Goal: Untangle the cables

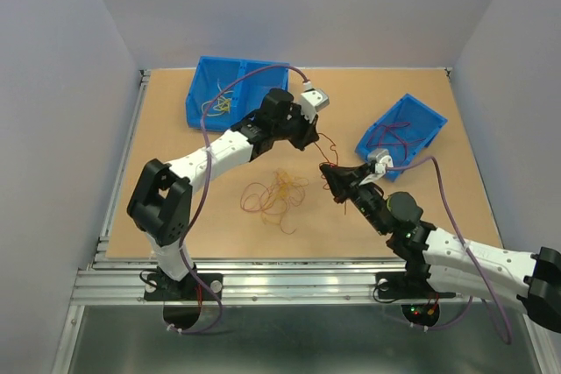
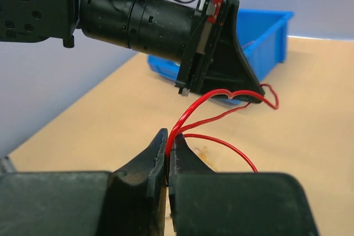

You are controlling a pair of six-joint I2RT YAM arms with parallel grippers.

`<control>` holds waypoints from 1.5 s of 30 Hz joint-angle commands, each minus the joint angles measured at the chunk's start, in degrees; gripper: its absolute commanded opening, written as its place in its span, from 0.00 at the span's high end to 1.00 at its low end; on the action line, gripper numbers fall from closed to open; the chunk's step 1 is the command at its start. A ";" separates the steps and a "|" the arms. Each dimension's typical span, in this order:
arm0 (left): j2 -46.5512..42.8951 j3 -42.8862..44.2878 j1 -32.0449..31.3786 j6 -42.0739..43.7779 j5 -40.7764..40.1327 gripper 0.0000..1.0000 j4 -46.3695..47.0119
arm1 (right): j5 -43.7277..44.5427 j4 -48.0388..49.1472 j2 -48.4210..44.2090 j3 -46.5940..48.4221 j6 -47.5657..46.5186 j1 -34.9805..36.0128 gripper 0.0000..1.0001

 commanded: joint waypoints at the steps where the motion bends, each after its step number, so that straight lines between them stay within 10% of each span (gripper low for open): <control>1: 5.43 4.16 2.38 4.96 -2.10 1.00 -3.68 | 3.71 4.07 -5.31 9.66 -6.19 1.01 1.00; 6: 5.54 3.90 2.29 5.67 -0.52 0.87 -3.34 | 16.61 -5.33 -3.91 19.33 -9.10 1.01 0.99; 10: 0.28 -0.58 3.51 4.97 1.06 0.47 1.74 | 26.12 -7.98 -2.15 21.36 -10.42 1.01 0.99; 13: -2.98 -3.48 5.71 2.70 4.13 0.38 4.30 | 26.22 -8.85 -2.06 22.23 -10.60 1.01 0.99; 28: -14.41 -16.66 15.04 -4.26 14.77 0.33 22.67 | 18.93 -28.70 5.76 34.63 2.05 -14.97 0.99; 37: -15.12 -16.05 16.62 -5.93 1.51 0.31 20.92 | 15.14 -30.83 3.13 31.65 11.20 -26.93 0.99; 45: -18.02 -18.69 16.53 -5.76 7.66 0.29 23.99 | 12.69 -33.46 7.60 34.36 10.85 -27.99 0.99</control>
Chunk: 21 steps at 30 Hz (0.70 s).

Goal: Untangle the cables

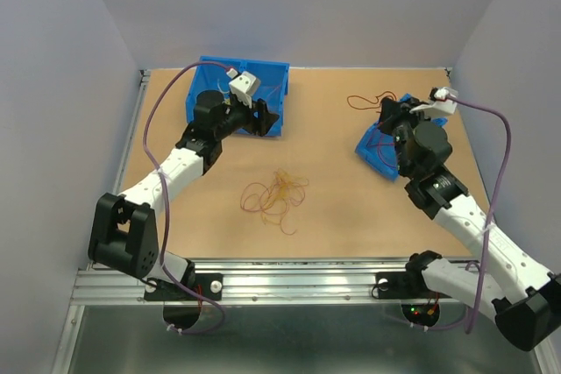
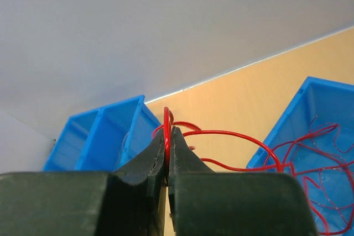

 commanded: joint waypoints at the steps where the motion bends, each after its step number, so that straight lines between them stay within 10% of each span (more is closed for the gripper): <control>1: -3.82 -1.42 -0.37 0.25 2.30 0.29 3.49 | -2.20 -1.03 4.37 4.90 1.14 -0.80 0.99; 21: -3.90 -1.95 -0.28 0.34 3.27 0.29 4.11 | -19.24 6.77 7.10 -10.27 13.70 -26.80 0.99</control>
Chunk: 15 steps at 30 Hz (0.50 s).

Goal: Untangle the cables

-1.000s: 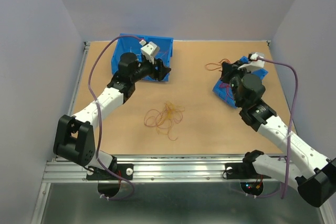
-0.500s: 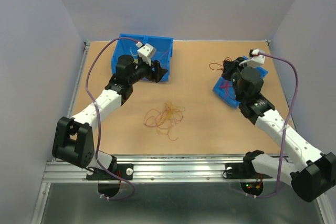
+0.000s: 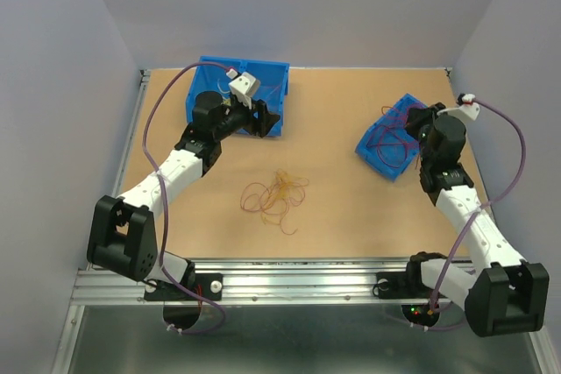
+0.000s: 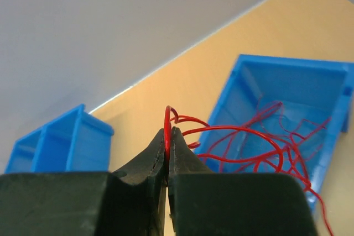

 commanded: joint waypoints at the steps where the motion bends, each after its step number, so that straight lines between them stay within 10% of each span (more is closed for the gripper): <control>1: -2.64 -0.53 -0.21 0.34 1.02 0.29 2.95 | -5.13 7.62 -0.05 -8.19 5.84 -5.68 1.00; 15: -2.11 -0.27 -0.21 0.43 1.28 0.29 3.04 | -8.47 6.22 11.99 -4.79 6.37 -9.38 0.99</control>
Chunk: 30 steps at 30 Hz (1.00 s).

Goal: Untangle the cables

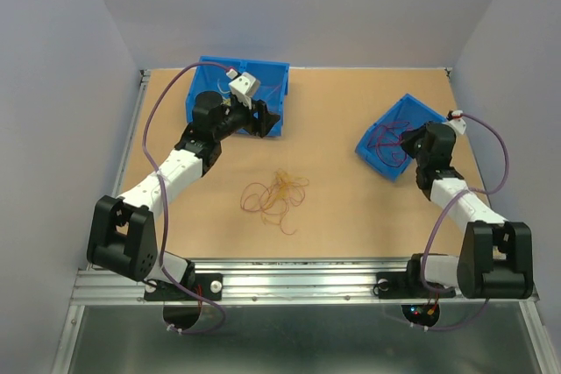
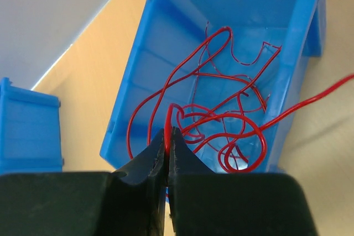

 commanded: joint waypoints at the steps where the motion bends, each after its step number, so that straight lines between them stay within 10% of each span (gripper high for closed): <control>1: -2.02 -0.27 -0.10 0.41 1.10 0.29 2.93 | -0.17 -2.10 2.64 7.48 -0.95 -0.20 0.99; 30: -0.97 0.26 -0.10 0.76 1.55 0.29 2.58 | 3.78 -14.77 2.29 27.10 -10.71 12.02 1.00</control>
